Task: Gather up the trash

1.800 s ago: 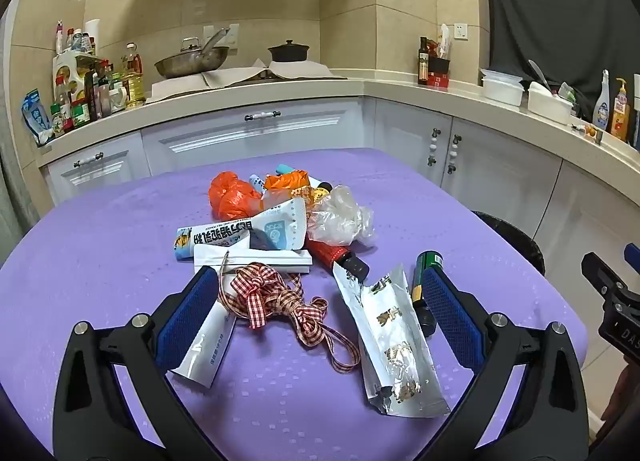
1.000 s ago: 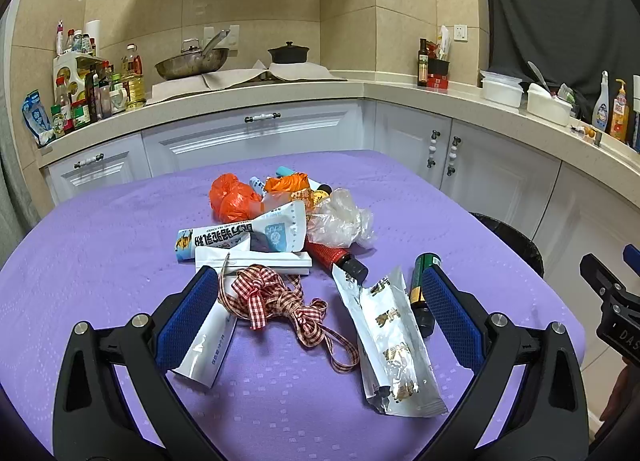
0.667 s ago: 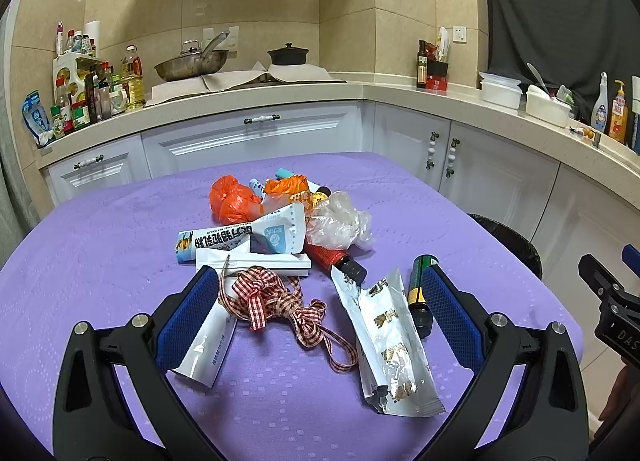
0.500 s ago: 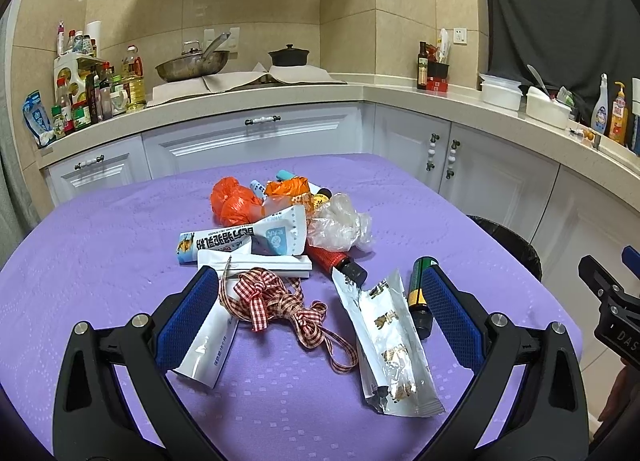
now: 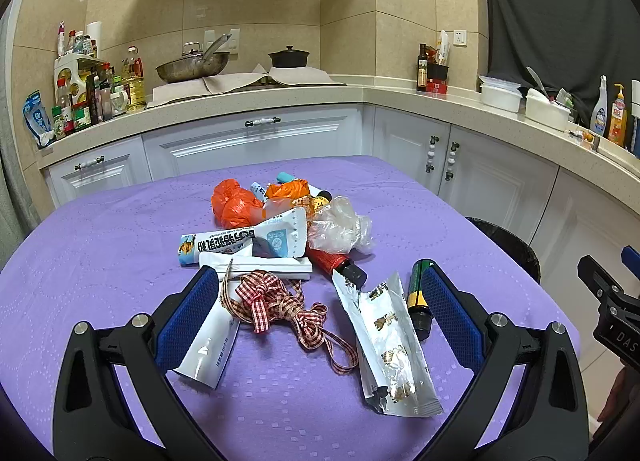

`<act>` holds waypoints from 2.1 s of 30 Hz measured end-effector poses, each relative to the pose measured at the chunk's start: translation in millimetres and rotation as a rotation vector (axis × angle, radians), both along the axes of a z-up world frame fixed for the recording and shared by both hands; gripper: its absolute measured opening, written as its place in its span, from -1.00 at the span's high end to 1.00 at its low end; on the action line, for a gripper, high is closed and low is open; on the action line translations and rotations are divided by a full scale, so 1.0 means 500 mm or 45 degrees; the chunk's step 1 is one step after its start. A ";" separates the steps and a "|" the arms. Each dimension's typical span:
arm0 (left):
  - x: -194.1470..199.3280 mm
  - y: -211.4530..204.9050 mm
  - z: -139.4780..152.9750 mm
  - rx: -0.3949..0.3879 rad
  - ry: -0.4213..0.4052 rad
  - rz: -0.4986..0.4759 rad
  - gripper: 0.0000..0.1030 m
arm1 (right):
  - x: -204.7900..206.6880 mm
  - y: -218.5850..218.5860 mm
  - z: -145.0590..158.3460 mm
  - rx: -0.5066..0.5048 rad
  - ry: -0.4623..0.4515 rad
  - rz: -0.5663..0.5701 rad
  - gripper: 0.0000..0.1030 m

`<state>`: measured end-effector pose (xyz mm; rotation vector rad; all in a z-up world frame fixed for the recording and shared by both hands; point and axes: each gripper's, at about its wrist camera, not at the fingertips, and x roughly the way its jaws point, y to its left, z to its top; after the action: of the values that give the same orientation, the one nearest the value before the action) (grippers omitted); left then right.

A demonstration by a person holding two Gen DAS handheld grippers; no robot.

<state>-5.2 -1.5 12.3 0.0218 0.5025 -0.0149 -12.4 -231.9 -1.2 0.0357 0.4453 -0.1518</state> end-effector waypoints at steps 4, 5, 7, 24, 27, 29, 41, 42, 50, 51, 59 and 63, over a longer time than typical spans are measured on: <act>0.000 -0.001 0.004 -0.002 0.001 0.000 -0.92 | 0.000 -0.001 0.001 0.000 0.000 0.000 -0.87; -0.001 -0.001 0.004 -0.003 0.001 0.001 -0.92 | 0.000 -0.001 0.001 0.000 0.000 0.000 -0.87; -0.001 0.001 0.001 -0.001 0.000 0.001 -0.92 | 0.000 -0.002 0.001 -0.001 -0.001 0.000 -0.87; -0.001 0.002 0.000 -0.003 -0.002 0.000 -0.92 | 0.001 0.004 0.000 -0.002 -0.004 0.000 -0.87; -0.002 0.001 0.001 -0.002 -0.002 0.000 -0.92 | 0.002 0.005 -0.001 -0.003 -0.004 0.000 -0.87; -0.002 0.001 0.003 -0.004 -0.001 -0.001 -0.92 | 0.002 0.006 -0.001 -0.004 -0.005 -0.001 -0.87; -0.004 0.002 0.003 -0.004 -0.001 -0.002 -0.92 | -0.001 0.006 0.001 -0.003 -0.006 0.001 -0.87; -0.004 0.002 0.002 -0.005 -0.002 -0.001 -0.92 | -0.001 0.006 0.001 -0.004 -0.006 0.002 -0.87; -0.019 0.038 0.005 0.010 -0.001 0.043 -0.92 | 0.006 0.028 -0.005 0.004 -0.005 0.044 -0.87; -0.022 0.047 0.005 0.012 0.001 0.057 -0.92 | 0.009 0.031 -0.001 0.007 -0.002 0.056 -0.87; -0.043 0.121 -0.012 0.023 0.035 0.136 -0.92 | 0.009 0.121 -0.005 0.033 0.010 0.227 -0.87; -0.058 0.155 -0.014 0.038 0.024 0.177 -0.90 | 0.013 0.164 -0.017 0.058 0.028 0.317 -0.87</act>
<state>-34.1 76.0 5.2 0.0161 0.5219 0.1286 -5.8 -149.7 -9.6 0.0227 0.4714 0.1028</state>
